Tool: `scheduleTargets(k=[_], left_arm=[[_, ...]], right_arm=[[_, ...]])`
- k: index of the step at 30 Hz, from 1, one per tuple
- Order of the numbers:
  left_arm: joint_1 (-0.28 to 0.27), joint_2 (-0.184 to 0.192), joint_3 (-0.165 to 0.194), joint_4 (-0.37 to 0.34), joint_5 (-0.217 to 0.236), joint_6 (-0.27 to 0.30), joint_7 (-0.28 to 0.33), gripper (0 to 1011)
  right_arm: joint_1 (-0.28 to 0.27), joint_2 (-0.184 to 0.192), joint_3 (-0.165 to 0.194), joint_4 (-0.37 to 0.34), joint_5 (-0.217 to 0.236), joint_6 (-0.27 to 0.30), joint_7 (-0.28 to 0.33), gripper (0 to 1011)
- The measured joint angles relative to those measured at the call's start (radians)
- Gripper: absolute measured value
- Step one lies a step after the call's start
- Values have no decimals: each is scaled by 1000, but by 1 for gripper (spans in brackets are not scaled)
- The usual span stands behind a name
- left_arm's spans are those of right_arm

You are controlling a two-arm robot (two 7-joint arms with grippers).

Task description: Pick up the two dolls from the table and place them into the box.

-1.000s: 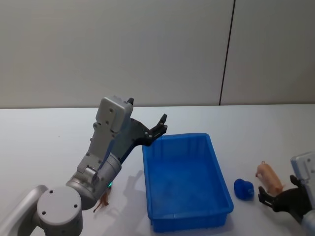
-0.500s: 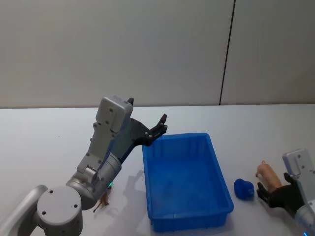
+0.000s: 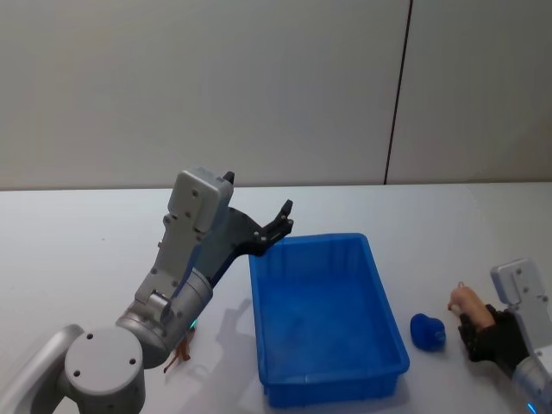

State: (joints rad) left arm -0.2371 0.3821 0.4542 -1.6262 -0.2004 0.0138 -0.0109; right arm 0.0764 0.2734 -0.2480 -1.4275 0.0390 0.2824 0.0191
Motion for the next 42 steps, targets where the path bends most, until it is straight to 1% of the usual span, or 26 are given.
scheduleTargets(k=[3, 9, 14, 20, 26, 34, 36, 42], left_arm=[[0, 0, 0, 0, 0, 0, 0, 1003], [0, 0, 0, 0, 0, 0, 0, 1003], [0, 0, 0, 0, 0, 0, 0, 1003], [0, 0, 0, 0, 0, 0, 0, 1003], [0, 0, 0, 0, 0, 0, 0, 1003], [0, 0, 0, 0, 0, 0, 0, 1003], [0, 0, 0, 0, 0, 0, 0, 1003], [0, 0, 0, 0, 0, 0, 0, 1003]], right_arm=[[1, -1, 0, 1, -1, 0, 0, 369], [0, -2, 0, -4, 4, -8, 2, 369], [-1, -4, 2, -15, 12, -30, 2, 369], [-3, -6, 5, -39, 21, -72, 1, 369], [-5, -8, 8, -86, 33, -124, 2, 369], [-6, -12, 8, -146, 59, -168, 35, 369], [-6, -16, 5, -175, 73, -178, 56, 369], [-4, -27, -4, -221, 100, -177, 99, 369]])
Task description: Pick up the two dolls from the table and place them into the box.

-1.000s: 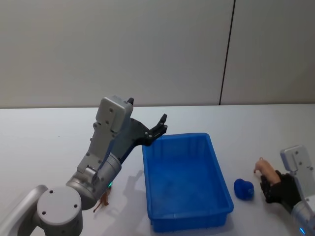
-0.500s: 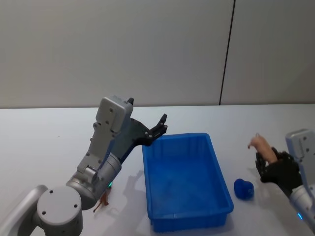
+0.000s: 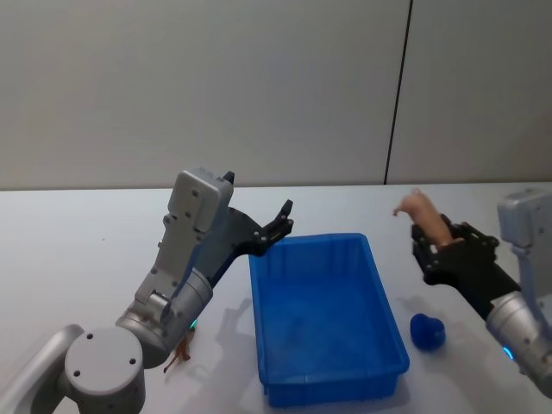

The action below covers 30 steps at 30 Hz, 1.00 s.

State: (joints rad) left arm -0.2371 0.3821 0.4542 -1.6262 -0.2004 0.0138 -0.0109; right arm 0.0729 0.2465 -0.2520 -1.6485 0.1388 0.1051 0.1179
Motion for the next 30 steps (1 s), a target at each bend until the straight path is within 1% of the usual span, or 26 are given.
scheduleTargets(k=[3, 6, 7, 10, 13, 14, 17, 24, 25, 26, 28, 30], left_arm=[[0, 0, 0, 0, 0, 0, 0, 1003], [0, 0, 0, 0, 0, 0, 0, 1003], [0, 0, 0, 0, 0, 0, 0, 1003], [0, 0, 0, 0, 0, 0, 0, 1003], [0, 0, 0, 0, 0, 0, 0, 1003], [0, 0, 0, 0, 0, 0, 0, 1003], [0, 0, 0, 0, 0, 0, 0, 1003], [0, 0, 0, 0, 0, 0, 0, 1003], [0, 0, 0, 0, 0, 0, 0, 1003], [0, 0, 0, 0, 0, 0, 0, 1003], [0, 0, 0, 0, 0, 0, 0, 1003], [0, 0, 0, 0, 0, 0, 0, 1003]], right_arm=[[3, -8, -8, -19, 13, 16, 24, 369], [7, -19, -18, -37, 26, 49, 51, 369], [7, -19, -18, -37, 26, 49, 51, 369], [12, -31, -29, -49, 33, 90, 70, 369], [15, -38, -35, -51, 33, 115, 76, 369], [18, -42, -39, -52, 33, 136, 80, 369], [24, -53, -48, -50, 29, 174, 84, 369], [42, -82, -71, -23, 0, 272, 81, 369], [43, -84, -73, -20, -3, 282, 80, 384], [48, -92, -79, -10, -12, 303, 77, 423], [53, -99, -84, 0, -20, 321, 73, 459], [59, -107, -90, 11, -29, 342, 69, 560]])
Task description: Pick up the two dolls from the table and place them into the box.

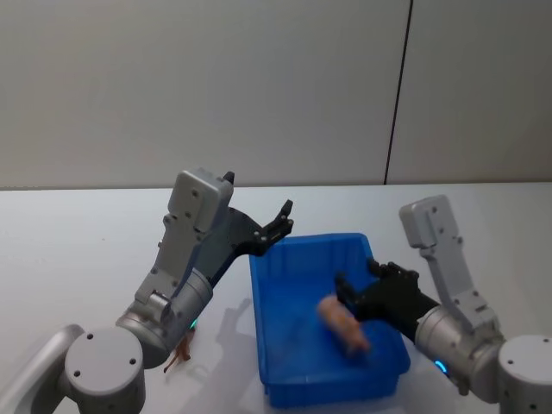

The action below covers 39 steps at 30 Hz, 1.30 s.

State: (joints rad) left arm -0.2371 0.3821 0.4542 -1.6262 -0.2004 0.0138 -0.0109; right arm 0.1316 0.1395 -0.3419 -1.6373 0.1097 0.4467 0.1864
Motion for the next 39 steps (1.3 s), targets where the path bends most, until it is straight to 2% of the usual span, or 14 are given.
scheduleTargets(k=[7, 16, 24, 29, 33, 39], left_arm=[[0, 0, 0, 0, 0, 0, 0, 1003], [0, 0, 0, 0, 0, 0, 0, 1003], [0, 0, 0, 0, 0, 0, 0, 1003], [0, 0, 0, 0, 0, 0, 0, 1003], [0, 0, 0, 0, 0, 0, 0, 1003], [0, 0, 0, 0, 0, 0, 0, 1003]], right_arm=[[13, -20, -14, 28, -20, 49, -8, 761], [17, -22, -11, 26, -23, 57, -15, 998], [14, 1, 22, -18, 17, 25, -34, 1001], [3, 34, 66, -59, 72, 8, -57, 1001], [-13, 64, 102, -88, 122, 13, -77, 1001], [-33, 92, 134, -114, 170, 40, -94, 1001]])
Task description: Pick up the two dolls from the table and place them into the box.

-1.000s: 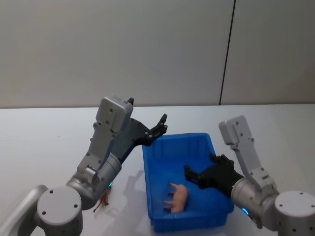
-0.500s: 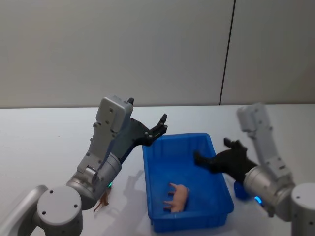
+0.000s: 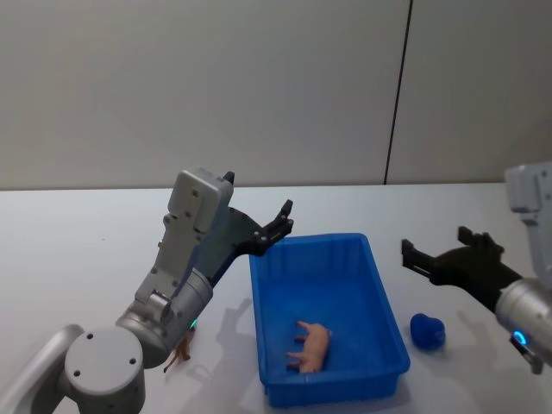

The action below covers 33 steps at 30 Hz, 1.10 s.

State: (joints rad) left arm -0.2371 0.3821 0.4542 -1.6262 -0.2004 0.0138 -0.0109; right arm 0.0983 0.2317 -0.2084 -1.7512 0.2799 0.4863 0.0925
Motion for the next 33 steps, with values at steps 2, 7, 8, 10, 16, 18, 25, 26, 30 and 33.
scheduleTargets(k=[2, 7, 8, 10, 16, 18, 25, 26, 30, 33], left_arm=[[0, 0, 0, 0, 0, 0, 0, 1003], [0, 0, 0, 0, 0, 0, 0, 1003], [0, 0, 0, 0, 0, 0, 0, 1003], [0, 0, 0, 0, 0, 0, 0, 1003], [0, 0, 0, 0, 0, 0, 0, 1003], [0, 0, 0, 0, 0, 0, 0, 1003], [0, 0, 0, 0, 0, 0, 0, 1003], [0, 0, 0, 0, 0, 0, 0, 1003], [0, 0, 0, 0, 0, 0, 0, 1003], [0, 0, 0, 0, 0, 0, 0, 1003]], right_arm=[[-10, 11, 11, -8, 17, 16, -6, 1001], [-29, 29, 26, -19, 45, 53, -14, 1001], [-35, 34, 31, -23, 54, 67, -16, 1001], [-45, 42, 36, -25, 63, 88, -18, 1001], [-65, 56, 44, -26, 78, 140, -20, 1001], [-72, 62, 46, -24, 81, 161, -20, 1001], [-89, 74, 37, 7, 56, 217, -3, 1001], [-91, 75, 32, 17, 43, 223, 6, 1001], [-93, 76, 16, 45, 5, 228, 30, 1001], [-91, 74, 0, 72, -27, 226, 51, 1001]])
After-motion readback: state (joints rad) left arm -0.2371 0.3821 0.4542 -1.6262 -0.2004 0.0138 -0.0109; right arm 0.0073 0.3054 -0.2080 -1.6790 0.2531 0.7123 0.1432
